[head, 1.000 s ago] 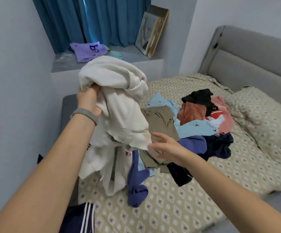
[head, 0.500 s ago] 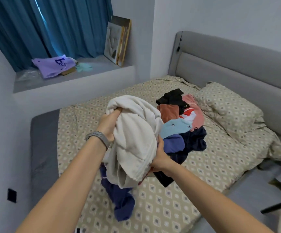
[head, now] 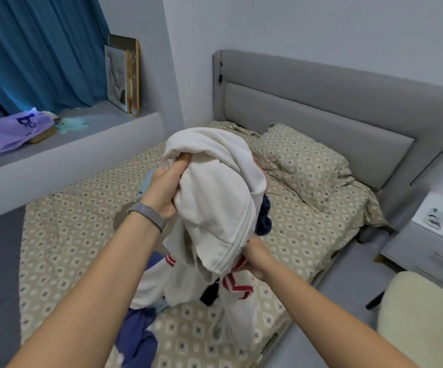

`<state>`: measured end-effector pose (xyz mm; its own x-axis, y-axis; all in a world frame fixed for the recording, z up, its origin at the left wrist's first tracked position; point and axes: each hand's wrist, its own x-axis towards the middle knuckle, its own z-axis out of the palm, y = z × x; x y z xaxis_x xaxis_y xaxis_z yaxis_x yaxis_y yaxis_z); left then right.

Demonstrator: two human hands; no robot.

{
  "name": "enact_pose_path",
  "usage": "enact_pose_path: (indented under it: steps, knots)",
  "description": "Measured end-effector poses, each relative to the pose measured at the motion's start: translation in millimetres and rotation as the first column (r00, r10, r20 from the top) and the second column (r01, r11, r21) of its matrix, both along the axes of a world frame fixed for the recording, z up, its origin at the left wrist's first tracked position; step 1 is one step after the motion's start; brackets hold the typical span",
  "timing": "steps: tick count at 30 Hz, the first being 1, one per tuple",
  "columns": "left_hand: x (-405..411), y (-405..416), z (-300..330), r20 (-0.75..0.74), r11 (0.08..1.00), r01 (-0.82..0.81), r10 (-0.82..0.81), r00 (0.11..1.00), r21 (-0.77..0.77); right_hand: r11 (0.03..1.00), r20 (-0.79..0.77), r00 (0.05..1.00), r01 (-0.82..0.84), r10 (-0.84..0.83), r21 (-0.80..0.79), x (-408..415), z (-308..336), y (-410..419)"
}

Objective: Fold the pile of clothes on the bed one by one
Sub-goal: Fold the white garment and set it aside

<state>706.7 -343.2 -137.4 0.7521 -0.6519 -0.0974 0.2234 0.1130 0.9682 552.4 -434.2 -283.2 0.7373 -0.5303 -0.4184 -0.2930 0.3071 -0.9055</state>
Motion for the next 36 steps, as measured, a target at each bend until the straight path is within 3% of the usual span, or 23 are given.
enact_pose_path:
  steps: [4, 12, 15, 27, 32, 36]
  knots:
    - [-21.4, -65.1, -11.0, 0.034, 0.998, -0.049, 0.047, 0.998, 0.031, 0.972, 0.050, 0.980, 0.197, -0.192, -0.127, -58.0, 7.8, -89.9]
    - [-48.8, -170.8, -49.7, -0.092, 0.997, -0.065, 0.069, 0.993, 0.043, 0.926, 0.064, 0.977, 0.211, -0.201, -0.314, -101.5, 18.9, -233.2]
    - [-38.1, -208.3, -56.3, -0.104, 0.991, -0.122, 0.127, 0.986, 0.054, 0.927, 0.055, 0.976, 0.219, -0.212, -0.305, -89.9, 13.7, -278.0]
    - [-3.0, -362.1, -23.9, -0.081, 0.994, -0.108, 0.107, 0.991, -0.007, 0.886, 0.113, 0.944, 0.330, -0.310, -0.326, -34.0, 40.1, -436.7]
    - [12.1, -421.0, -39.4, -0.057, 0.982, -0.186, 0.188, 0.981, 0.039, 0.903, 0.078, 0.960, 0.278, -0.268, -0.326, -0.3, 23.1, -507.4]
    - [31.5, -468.5, -67.3, -0.093, 0.944, -0.319, 0.326, 0.941, 0.088, 0.941, 0.027, 0.989, 0.147, -0.146, -0.305, 43.5, -7.4, -572.5]
